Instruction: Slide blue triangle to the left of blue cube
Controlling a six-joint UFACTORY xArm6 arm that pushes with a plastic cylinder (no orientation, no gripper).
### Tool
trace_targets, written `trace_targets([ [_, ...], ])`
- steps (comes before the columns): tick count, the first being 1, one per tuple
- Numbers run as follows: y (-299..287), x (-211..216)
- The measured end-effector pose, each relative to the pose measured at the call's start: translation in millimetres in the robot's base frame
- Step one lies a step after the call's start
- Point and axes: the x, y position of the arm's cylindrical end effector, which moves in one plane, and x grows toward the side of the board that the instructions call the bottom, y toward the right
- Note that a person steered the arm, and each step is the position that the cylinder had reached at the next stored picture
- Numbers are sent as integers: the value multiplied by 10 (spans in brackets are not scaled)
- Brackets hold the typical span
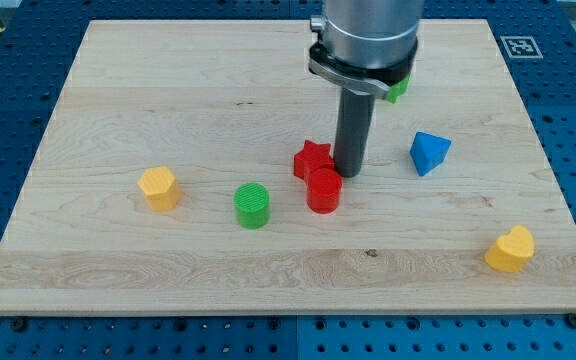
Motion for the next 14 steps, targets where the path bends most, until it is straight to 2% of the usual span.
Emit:
trace_targets([
  [1,200,129],
  [6,208,292],
  [10,963,375],
  [14,1116,397],
])
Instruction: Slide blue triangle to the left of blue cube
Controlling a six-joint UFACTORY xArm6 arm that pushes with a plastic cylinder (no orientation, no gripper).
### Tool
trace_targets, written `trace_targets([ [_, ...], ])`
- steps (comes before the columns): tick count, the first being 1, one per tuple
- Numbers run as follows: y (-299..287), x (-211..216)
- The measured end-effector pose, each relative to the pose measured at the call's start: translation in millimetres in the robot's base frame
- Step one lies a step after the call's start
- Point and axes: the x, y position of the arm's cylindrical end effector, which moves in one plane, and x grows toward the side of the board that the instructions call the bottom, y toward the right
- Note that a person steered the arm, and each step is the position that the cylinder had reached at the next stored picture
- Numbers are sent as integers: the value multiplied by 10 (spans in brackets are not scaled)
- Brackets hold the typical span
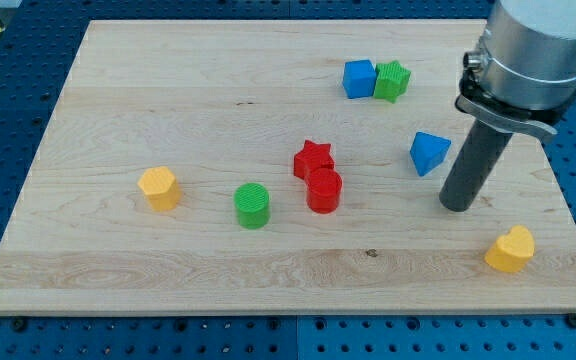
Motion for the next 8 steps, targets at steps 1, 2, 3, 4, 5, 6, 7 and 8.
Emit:
trace_targets([
  [1,208,5],
  [2,316,-274],
  [3,278,-516],
  [4,92,-554],
  [5,-87,-432],
  [6,-100,-355],
  [7,-100,-429],
  [8,-100,-431],
])
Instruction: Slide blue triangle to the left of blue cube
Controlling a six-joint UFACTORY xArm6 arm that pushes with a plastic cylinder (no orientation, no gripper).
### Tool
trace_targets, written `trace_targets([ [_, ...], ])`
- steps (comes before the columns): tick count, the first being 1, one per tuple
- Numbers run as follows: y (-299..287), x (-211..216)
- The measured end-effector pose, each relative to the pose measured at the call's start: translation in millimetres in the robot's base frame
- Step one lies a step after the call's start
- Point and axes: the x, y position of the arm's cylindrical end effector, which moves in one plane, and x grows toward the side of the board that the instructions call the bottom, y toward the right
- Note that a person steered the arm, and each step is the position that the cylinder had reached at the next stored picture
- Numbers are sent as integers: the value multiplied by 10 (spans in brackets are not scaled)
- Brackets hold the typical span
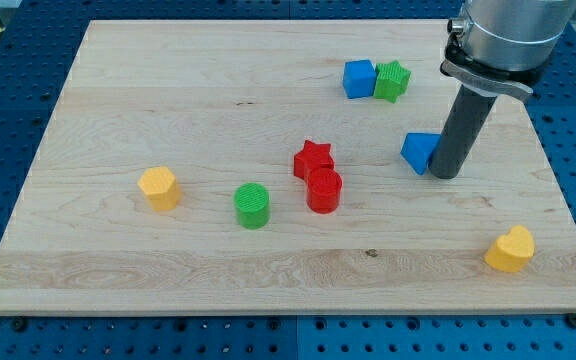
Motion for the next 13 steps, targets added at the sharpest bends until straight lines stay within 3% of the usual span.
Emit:
trace_targets([
  [13,-588,-246],
])
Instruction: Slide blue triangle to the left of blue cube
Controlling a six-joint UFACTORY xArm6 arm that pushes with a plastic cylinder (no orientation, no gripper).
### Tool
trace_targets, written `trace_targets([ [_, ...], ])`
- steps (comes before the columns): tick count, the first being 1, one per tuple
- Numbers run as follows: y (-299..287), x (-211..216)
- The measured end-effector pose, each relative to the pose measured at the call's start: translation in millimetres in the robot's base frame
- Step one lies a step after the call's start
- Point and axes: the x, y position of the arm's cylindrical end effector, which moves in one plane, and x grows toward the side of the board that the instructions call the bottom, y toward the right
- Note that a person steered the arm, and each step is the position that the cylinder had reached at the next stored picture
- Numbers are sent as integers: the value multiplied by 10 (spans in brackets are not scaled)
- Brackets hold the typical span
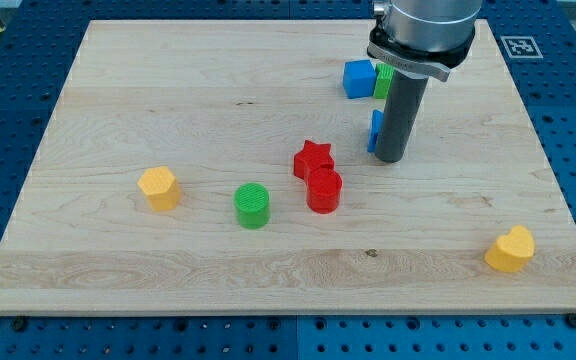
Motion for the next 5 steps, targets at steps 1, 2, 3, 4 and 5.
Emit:
trace_targets([
  [1,0,-83],
  [2,0,-153],
  [3,0,-153],
  [4,14,-198],
  [5,15,-221],
])
